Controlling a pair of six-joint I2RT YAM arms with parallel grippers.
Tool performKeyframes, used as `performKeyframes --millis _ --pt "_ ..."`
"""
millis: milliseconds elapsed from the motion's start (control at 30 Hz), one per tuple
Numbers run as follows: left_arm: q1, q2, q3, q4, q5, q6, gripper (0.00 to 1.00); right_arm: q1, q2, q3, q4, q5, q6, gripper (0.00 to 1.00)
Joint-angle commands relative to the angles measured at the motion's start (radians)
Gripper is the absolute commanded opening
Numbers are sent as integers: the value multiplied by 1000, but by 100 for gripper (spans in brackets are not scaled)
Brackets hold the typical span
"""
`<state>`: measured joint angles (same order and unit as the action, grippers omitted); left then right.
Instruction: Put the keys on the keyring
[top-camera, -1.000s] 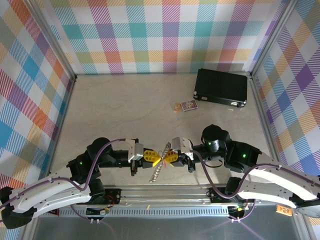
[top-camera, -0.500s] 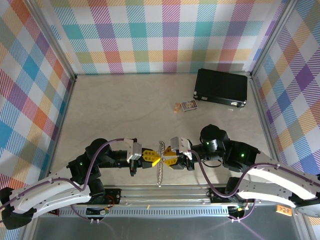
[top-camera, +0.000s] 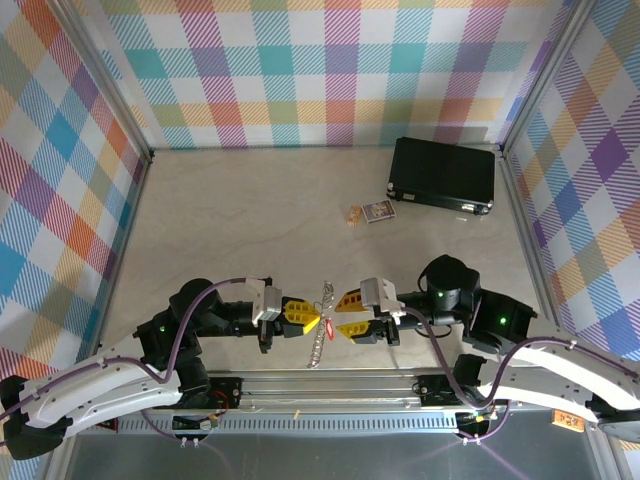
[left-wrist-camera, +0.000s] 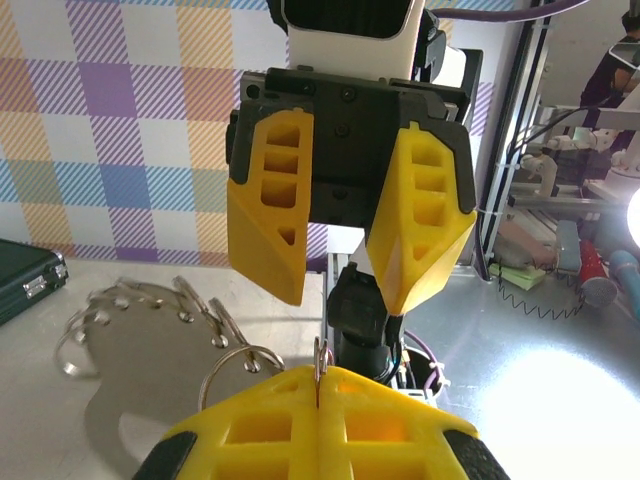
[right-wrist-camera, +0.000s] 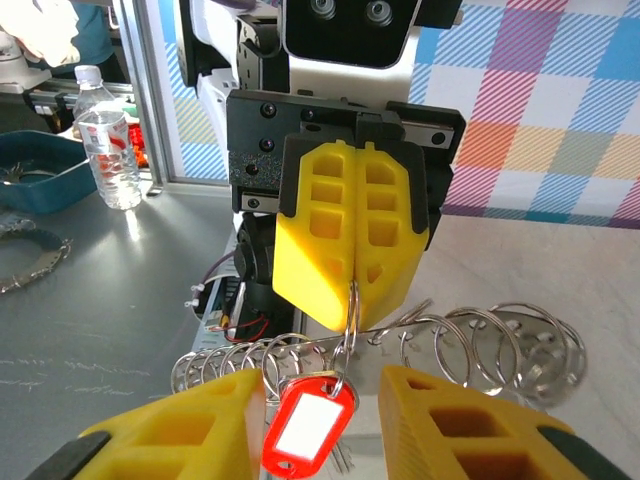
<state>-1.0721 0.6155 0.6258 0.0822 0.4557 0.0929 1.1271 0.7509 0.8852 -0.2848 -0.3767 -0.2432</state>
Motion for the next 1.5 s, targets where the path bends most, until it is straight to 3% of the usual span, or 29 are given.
performKeyframes --millis 0,800,1200,1467 --pt "-2 -27 -9 59 15 -10 0 7 24 23 29 -36 -2 33" --pt "-2 -20 -20 80 27 -19 0 7 75 -26 127 -20 25 31" --pt "-2 -15 -25 87 24 -24 0 7 74 -41 140 8 15 20" --pt "-2 -1 -27 96 27 -27 0 8 66 -56 168 19 15 22"
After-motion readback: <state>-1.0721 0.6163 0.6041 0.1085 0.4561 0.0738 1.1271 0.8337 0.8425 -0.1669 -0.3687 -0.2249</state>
